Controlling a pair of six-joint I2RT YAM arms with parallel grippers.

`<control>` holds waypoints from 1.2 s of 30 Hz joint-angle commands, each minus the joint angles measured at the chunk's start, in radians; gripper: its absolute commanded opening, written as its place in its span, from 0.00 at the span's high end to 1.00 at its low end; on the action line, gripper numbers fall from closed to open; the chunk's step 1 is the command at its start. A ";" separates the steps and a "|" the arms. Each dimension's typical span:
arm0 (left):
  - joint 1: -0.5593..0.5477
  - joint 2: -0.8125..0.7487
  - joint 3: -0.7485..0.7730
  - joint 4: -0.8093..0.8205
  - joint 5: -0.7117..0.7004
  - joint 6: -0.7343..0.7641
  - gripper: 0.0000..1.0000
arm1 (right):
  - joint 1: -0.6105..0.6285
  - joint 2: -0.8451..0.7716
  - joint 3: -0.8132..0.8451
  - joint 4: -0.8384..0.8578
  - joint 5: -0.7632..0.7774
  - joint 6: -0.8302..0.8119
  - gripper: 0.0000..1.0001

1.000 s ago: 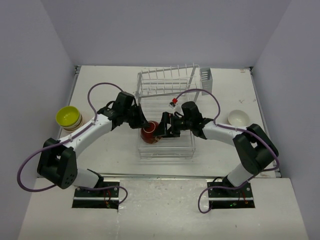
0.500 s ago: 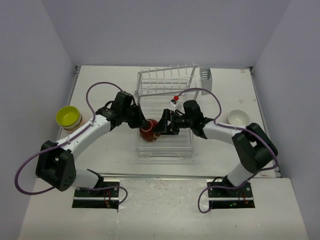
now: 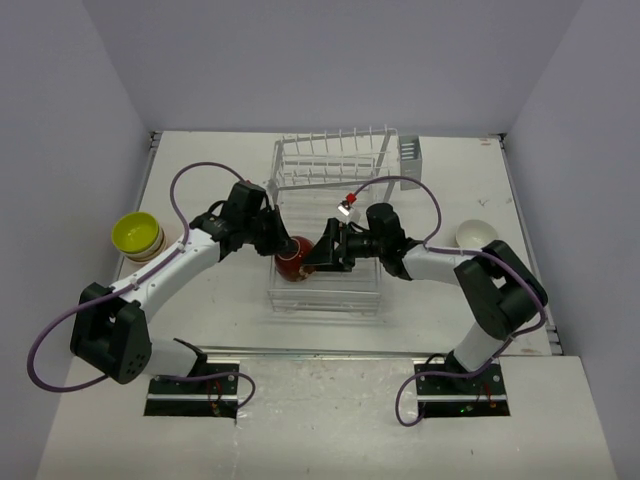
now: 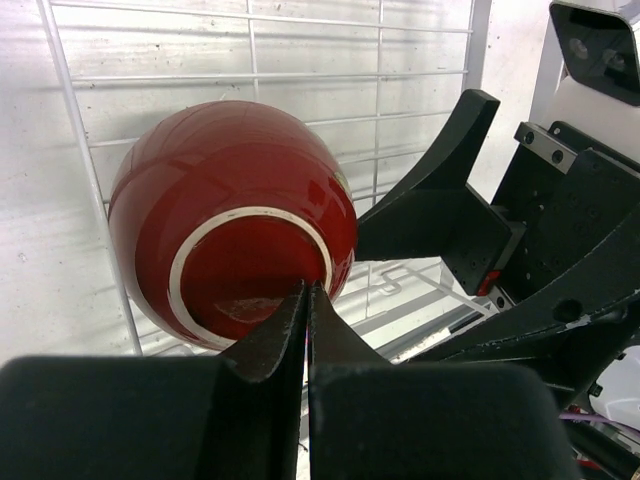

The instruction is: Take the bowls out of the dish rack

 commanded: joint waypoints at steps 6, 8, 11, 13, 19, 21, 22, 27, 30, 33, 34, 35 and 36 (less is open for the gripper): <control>-0.007 -0.026 0.012 -0.040 0.002 0.024 1.00 | 0.004 -0.002 -0.043 0.290 -0.012 0.156 0.14; -0.007 -0.030 0.007 -0.041 0.000 0.024 1.00 | 0.004 -0.010 -0.044 0.290 -0.006 0.155 0.14; -0.007 -0.034 0.003 -0.044 0.000 0.024 1.00 | 0.005 -0.025 -0.049 0.291 0.006 0.147 0.14; -0.007 -0.035 0.001 -0.046 0.002 0.021 1.00 | 0.006 -0.028 -0.046 0.291 0.005 0.146 0.14; -0.007 -0.040 0.000 -0.046 0.005 0.013 1.00 | 0.004 -0.031 -0.043 0.290 0.006 0.135 0.14; -0.007 -0.044 -0.002 -0.046 0.006 0.012 1.00 | 0.004 -0.037 -0.041 0.272 0.006 0.121 0.14; -0.007 -0.047 -0.003 -0.046 0.006 0.011 1.00 | 0.004 -0.045 -0.037 0.249 0.010 0.107 0.14; -0.007 -0.055 -0.013 -0.046 0.011 0.002 1.00 | 0.004 -0.066 -0.009 0.172 0.005 0.037 0.14; -0.009 -0.060 -0.019 -0.046 0.011 -0.002 1.00 | 0.004 -0.082 0.018 0.114 0.009 0.006 0.14; -0.015 -0.064 -0.025 -0.046 0.011 -0.007 1.00 | 0.004 -0.088 0.037 0.086 0.010 -0.014 0.14; -0.015 -0.066 -0.029 -0.046 0.009 -0.008 1.00 | 0.004 -0.083 0.041 0.089 0.005 -0.009 0.14; -0.017 -0.067 -0.031 -0.044 0.009 -0.010 1.00 | 0.004 -0.068 0.043 0.101 -0.001 -0.003 0.14; -0.018 -0.067 -0.031 -0.044 0.008 -0.013 1.00 | 0.004 -0.062 0.043 0.113 -0.012 0.010 0.14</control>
